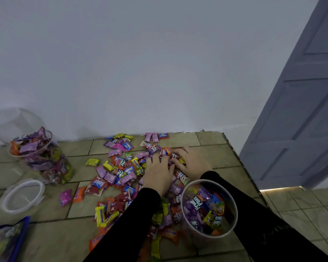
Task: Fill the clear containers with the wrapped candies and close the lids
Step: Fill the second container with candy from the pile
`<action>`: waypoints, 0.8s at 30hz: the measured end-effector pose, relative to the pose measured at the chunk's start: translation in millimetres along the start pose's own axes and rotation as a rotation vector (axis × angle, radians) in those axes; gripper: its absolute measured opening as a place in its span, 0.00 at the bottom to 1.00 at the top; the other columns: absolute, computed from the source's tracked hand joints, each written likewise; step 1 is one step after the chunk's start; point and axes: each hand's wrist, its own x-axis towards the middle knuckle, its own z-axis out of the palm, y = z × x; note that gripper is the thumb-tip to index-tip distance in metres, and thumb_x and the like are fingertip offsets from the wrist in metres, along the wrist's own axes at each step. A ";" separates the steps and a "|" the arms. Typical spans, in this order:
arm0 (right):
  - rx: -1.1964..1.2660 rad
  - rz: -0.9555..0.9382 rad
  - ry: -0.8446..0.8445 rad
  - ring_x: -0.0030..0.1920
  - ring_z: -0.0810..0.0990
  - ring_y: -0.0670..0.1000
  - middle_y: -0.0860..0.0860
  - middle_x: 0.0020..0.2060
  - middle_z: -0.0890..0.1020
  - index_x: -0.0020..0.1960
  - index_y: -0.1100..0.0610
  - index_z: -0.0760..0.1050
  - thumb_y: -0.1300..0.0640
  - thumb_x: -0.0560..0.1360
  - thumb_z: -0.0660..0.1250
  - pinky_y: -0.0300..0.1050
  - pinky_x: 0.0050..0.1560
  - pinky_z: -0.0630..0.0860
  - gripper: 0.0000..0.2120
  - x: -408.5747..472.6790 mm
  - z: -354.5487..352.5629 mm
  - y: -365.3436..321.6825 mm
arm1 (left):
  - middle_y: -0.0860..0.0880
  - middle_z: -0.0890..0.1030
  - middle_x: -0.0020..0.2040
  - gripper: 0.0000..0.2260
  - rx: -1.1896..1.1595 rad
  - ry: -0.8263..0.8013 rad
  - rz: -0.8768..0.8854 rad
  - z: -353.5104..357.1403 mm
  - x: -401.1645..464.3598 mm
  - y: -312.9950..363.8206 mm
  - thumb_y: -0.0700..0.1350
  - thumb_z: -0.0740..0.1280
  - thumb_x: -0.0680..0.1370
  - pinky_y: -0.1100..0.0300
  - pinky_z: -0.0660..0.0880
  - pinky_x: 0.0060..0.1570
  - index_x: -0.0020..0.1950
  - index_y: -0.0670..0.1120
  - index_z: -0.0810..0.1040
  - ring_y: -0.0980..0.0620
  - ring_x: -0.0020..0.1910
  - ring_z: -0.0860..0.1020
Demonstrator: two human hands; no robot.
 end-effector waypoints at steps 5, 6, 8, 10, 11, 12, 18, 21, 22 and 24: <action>0.209 0.066 -0.017 0.58 0.76 0.51 0.51 0.59 0.79 0.65 0.54 0.72 0.51 0.81 0.58 0.36 0.48 0.66 0.15 -3.0 -2.4 -4.4 | 0.42 0.68 0.63 0.15 -0.132 0.006 -0.046 0.3 -1.5 -2.5 0.49 0.55 0.84 0.54 0.63 0.58 0.68 0.45 0.68 0.42 0.60 0.66; 0.280 0.085 -0.013 0.59 0.76 0.52 0.53 0.59 0.79 0.66 0.56 0.72 0.51 0.81 0.58 0.37 0.51 0.67 0.16 -3.1 -2.2 -4.4 | 0.42 0.68 0.62 0.13 -0.174 0.013 -0.058 0.4 -3.1 -4.2 0.46 0.56 0.83 0.54 0.63 0.57 0.67 0.45 0.69 0.43 0.59 0.66; 0.372 0.120 -0.003 0.60 0.76 0.54 0.55 0.59 0.79 0.66 0.58 0.71 0.51 0.81 0.58 0.41 0.56 0.69 0.17 -5.6 -3.0 -5.7 | 0.43 0.67 0.61 0.13 -0.211 0.044 -0.071 0.1 -7.7 -7.0 0.40 0.58 0.82 0.55 0.64 0.53 0.66 0.45 0.69 0.44 0.57 0.65; 0.422 0.134 0.011 0.56 0.77 0.51 0.54 0.56 0.79 0.65 0.58 0.71 0.50 0.82 0.57 0.42 0.54 0.71 0.17 -10.6 -7.5 -12.7 | 0.43 0.68 0.59 0.14 -0.234 0.078 -0.080 -1.8 -12.5 -8.6 0.38 0.58 0.82 0.57 0.63 0.50 0.67 0.46 0.69 0.45 0.55 0.65; 0.443 0.143 0.016 0.53 0.78 0.50 0.52 0.54 0.80 0.65 0.57 0.70 0.49 0.82 0.56 0.41 0.51 0.71 0.17 -13.0 -10.5 -16.9 | 0.44 0.68 0.59 0.14 -0.254 0.093 -0.084 -3.7 -14.3 -8.4 0.38 0.59 0.82 0.57 0.63 0.50 0.67 0.46 0.69 0.45 0.55 0.65; 0.469 0.149 0.019 0.48 0.78 0.48 0.50 0.50 0.80 0.65 0.57 0.70 0.49 0.82 0.56 0.40 0.47 0.71 0.17 -14.5 -12.6 -20.8 | 0.44 0.69 0.58 0.14 -0.274 0.107 -0.087 -5.7 -15.6 -8.1 0.38 0.59 0.82 0.56 0.65 0.51 0.68 0.46 0.69 0.46 0.55 0.65; 0.577 0.152 0.084 0.46 0.79 0.46 0.46 0.46 0.80 0.62 0.53 0.71 0.46 0.81 0.55 0.44 0.48 0.75 0.15 -19.2 -22.9 -40.5 | 0.44 0.70 0.58 0.15 -0.387 0.149 -0.071 -23.6 -25.3 -1.9 0.36 0.59 0.81 0.56 0.66 0.55 0.67 0.43 0.71 0.46 0.58 0.66; 0.664 0.184 0.132 0.50 0.79 0.43 0.43 0.49 0.79 0.62 0.51 0.71 0.43 0.80 0.56 0.44 0.53 0.75 0.16 -20.4 -28.6 -42.1 | 0.44 0.69 0.57 0.14 -0.495 0.169 -0.093 -34.5 -29.6 -1.2 0.37 0.59 0.81 0.57 0.67 0.54 0.66 0.43 0.72 0.46 0.57 0.67; 0.684 0.191 0.155 0.52 0.78 0.43 0.43 0.51 0.79 0.63 0.51 0.71 0.43 0.80 0.56 0.43 0.54 0.75 0.17 -19.7 -31.5 -41.6 | 0.44 0.69 0.57 0.13 -0.535 0.176 -0.105 -38.6 -30.3 -1.2 0.39 0.59 0.82 0.57 0.67 0.53 0.66 0.43 0.72 0.47 0.56 0.68; 0.712 0.190 0.188 0.52 0.76 0.41 0.42 0.51 0.77 0.63 0.52 0.70 0.46 0.81 0.56 0.39 0.53 0.71 0.16 -18.6 -41.7 -43.4 | 0.44 0.69 0.58 0.12 -0.605 0.196 -0.121 -48.2 -32.4 -1.5 0.42 0.59 0.83 0.61 0.65 0.49 0.65 0.44 0.73 0.49 0.52 0.69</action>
